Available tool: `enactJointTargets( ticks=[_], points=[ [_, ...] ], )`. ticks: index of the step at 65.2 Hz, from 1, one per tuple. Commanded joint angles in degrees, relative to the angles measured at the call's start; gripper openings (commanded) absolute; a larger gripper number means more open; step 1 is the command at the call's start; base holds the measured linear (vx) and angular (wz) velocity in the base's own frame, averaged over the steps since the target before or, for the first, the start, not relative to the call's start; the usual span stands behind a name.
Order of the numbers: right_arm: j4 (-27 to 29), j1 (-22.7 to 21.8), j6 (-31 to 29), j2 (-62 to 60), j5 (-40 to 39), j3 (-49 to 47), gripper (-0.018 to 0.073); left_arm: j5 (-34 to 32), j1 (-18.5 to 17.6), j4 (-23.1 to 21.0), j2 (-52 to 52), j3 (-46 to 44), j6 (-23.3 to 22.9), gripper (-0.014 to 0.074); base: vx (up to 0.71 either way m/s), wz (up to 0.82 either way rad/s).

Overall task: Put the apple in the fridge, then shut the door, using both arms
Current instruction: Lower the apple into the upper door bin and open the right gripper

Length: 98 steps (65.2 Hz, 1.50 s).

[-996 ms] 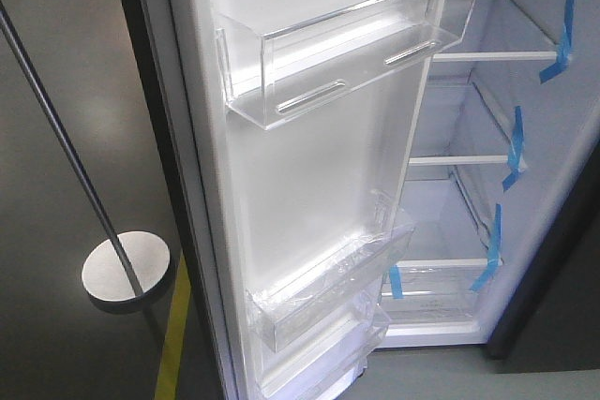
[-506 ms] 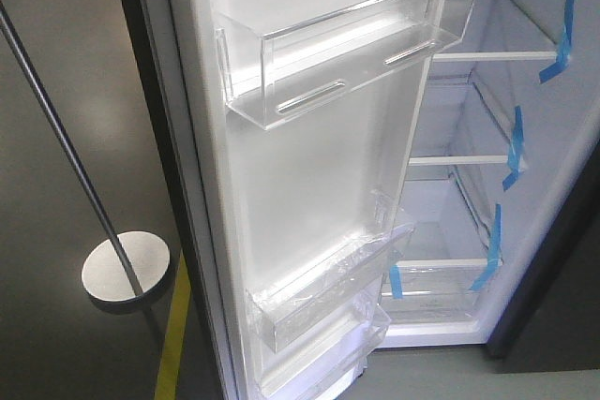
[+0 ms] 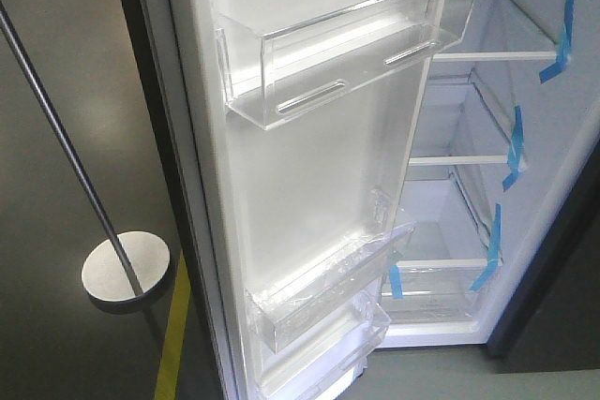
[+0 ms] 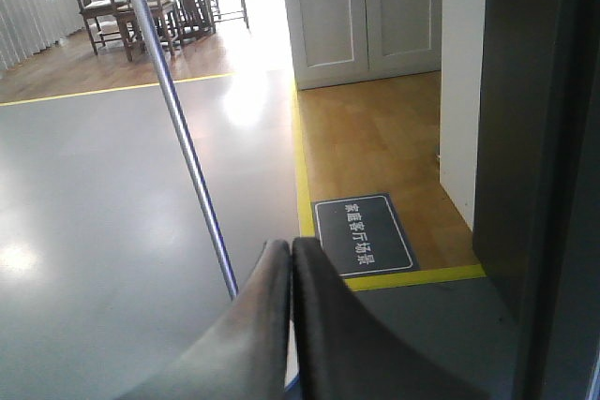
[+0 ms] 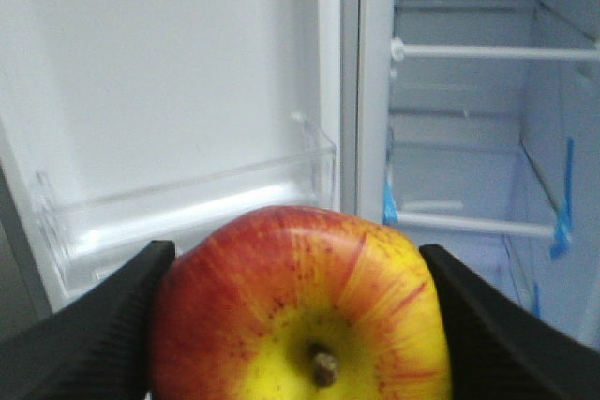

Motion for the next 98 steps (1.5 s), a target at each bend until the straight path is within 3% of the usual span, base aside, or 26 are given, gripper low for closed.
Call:
enactJointTargets(
  ticks=[1, 16, 20, 26, 43, 63, 86, 98],
  points=[
    [10.5, -0.2, -7.8, 4.4, -12.1, -1.3, 0.0130, -4.0, -0.4, 0.1, -0.9, -1.0, -0.1, -0.0006, 0.00, 0.00],
    [41.9, -0.2, -37.6, 20.3, -13.2, -5.4, 0.0130, -4.0, -0.4, 0.1, -0.9, -1.0, -0.1, -0.0006, 0.00, 0.00],
    [47.3, -0.2, -43.6, 25.9, -12.6, -8.8, 0.0130, -4.0, -0.4, 0.1, -0.9, -1.0, -0.1, -0.0006, 0.00, 0.00],
    [51.0, -0.2, -46.8, 34.3, -10.2, -14.8, 0.0130, -4.0, -0.4, 0.1, -0.9, -1.0, -0.1, -0.0006, 0.00, 0.00],
    [51.9, -0.2, -44.7, 56.8, 4.9, -34.5, 0.0130, -4.0, -0.4, 0.1, -0.9, -1.0, -0.1, -0.0006, 0.00, 0.00],
    [51.2, -0.2, -33.3, 72.9, 18.2, -54.0, 0.0130, -4.0, -0.4, 0.1, -0.9, -1.0, -0.1, -0.0006, 0.00, 0.00],
    [41.1, -0.2, -29.8, 72.1, 17.9, -56.6, 0.0144, -4.0, -0.4, 0.1, -0.9, -1.0, -0.1, -0.0006, 0.00, 0.00],
    [39.8, -0.2, -28.8, 72.0, 18.6, -56.6, 0.0245, -4.0, -0.4, 0.1, -0.9, -1.0, -0.1, -0.0006, 0.00, 0.00]
  ],
)
